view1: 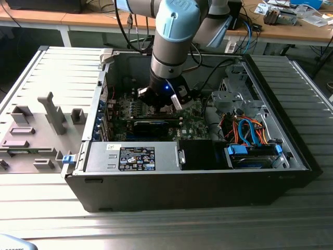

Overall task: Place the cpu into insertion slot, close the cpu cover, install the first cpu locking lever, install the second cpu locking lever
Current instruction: 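Install the second cpu locking lever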

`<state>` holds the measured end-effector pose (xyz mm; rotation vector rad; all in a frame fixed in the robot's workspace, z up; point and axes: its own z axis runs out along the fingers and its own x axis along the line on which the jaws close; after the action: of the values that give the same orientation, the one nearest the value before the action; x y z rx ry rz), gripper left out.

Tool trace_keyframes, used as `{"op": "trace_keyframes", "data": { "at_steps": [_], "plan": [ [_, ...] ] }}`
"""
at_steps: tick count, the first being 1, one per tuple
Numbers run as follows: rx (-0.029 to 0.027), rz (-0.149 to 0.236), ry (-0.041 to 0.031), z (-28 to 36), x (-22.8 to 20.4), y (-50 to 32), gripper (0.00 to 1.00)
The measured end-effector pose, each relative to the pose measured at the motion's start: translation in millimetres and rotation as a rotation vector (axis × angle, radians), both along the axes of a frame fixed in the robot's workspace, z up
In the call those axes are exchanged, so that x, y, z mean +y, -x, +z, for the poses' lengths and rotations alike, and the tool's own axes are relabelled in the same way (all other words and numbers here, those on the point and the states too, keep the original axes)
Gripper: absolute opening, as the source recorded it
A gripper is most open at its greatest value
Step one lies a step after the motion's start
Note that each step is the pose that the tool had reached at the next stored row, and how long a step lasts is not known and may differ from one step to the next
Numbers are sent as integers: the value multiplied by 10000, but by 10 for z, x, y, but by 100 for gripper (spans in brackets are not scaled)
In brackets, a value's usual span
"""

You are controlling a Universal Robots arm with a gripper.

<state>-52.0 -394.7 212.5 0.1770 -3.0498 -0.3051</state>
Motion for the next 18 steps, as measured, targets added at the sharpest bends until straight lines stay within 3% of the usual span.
{"op": "trace_keyframes", "data": {
  "at_steps": [3,7,8,10,11,14,18],
  "plan": [
    [3,0,219,94,64,-17,11],
    [13,0,569,130,151,-38,11],
    [20,-1,720,142,185,-47,11],
    [26,0,1191,190,273,-64,11],
    [29,0,1308,211,295,-69,11],
    [39,2,1418,287,322,-81,11],
    [42,0,1448,413,327,-83,11]
  ]
}}
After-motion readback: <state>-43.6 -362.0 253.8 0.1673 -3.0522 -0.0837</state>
